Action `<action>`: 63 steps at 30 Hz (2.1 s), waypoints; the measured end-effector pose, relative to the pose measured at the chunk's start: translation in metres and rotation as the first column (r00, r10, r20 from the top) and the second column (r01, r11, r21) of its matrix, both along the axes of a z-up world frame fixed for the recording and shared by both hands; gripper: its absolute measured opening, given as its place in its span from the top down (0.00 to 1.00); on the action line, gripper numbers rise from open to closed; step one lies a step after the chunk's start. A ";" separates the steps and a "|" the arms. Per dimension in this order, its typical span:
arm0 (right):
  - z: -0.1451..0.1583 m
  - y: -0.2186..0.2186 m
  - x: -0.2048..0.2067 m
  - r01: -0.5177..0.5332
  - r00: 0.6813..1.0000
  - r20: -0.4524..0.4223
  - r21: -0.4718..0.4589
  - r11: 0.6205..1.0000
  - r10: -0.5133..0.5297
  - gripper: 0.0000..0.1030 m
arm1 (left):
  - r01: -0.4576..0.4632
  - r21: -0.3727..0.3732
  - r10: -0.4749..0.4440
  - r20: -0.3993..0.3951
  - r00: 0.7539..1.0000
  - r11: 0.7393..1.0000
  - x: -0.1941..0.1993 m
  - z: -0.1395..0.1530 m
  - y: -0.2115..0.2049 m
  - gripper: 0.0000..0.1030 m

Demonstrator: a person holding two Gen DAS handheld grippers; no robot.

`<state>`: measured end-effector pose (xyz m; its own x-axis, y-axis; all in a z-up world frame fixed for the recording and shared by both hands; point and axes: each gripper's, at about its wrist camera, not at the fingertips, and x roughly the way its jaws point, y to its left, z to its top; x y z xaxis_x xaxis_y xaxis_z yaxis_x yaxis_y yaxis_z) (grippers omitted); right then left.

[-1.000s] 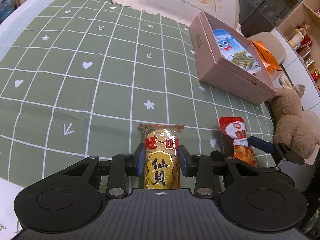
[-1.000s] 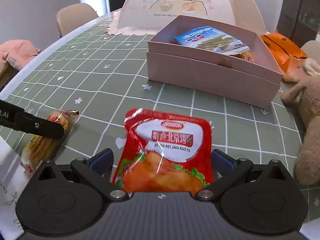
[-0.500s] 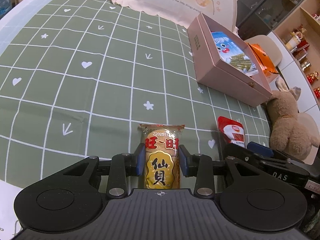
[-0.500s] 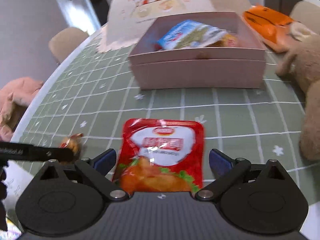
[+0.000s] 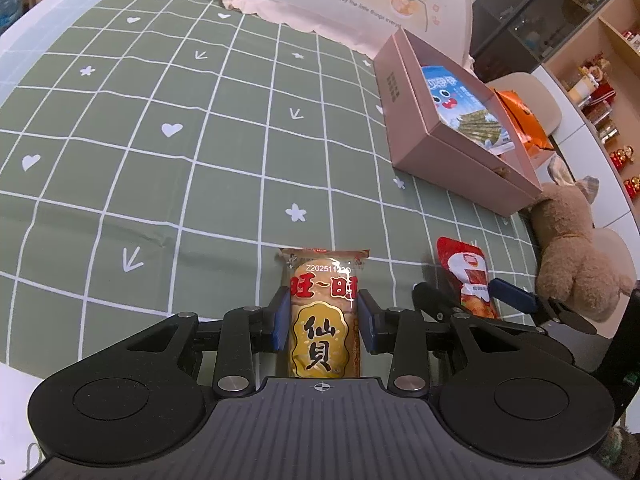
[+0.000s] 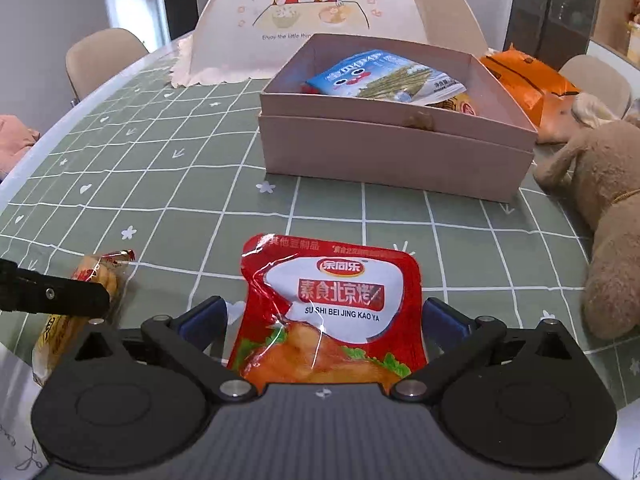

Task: Organize snacks
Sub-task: 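Grasp the red roast-chicken pack with the right tool while the left tool holds the cracker, then carry both packs over the pink box and open both tools to drop them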

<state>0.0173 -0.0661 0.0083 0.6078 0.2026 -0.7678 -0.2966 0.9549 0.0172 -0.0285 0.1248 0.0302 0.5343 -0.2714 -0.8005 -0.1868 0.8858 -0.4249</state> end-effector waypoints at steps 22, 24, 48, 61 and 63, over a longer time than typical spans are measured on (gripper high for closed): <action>0.090 -0.073 -0.018 -0.004 0.997 0.078 0.076 0.997 -0.002 0.45 | 0.092 0.116 -0.091 -0.013 0.996 0.989 0.010 0.005 -0.025 0.62; 0.108 -0.088 -0.017 0.032 0.992 0.119 0.095 0.995 -0.043 0.44 | 0.078 0.059 -0.079 0.026 0.997 0.995 0.013 0.020 -0.026 0.62; 0.196 -0.115 0.032 0.096 0.939 0.322 0.096 0.991 -0.122 0.41 | 0.092 0.008 -0.087 0.431 0.898 0.996 0.136 0.112 -0.041 0.59; 0.156 -0.067 0.133 -0.014 0.968 0.249 0.221 0.975 -0.043 0.14 | 0.082 0.186 -0.134 0.286 0.949 0.979 0.076 0.058 -0.033 0.59; 0.139 -0.073 0.118 -0.005 0.975 0.220 0.215 0.977 -0.044 0.14 | 0.102 0.219 -0.161 0.272 0.949 0.970 0.067 0.049 -0.040 0.59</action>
<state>0.1356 -0.1393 0.1472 0.7633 0.3331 -0.5535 -0.2973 0.9418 0.1567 0.0388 0.0852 0.0788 0.7185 -0.2051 -0.6646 0.0403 0.9662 -0.2545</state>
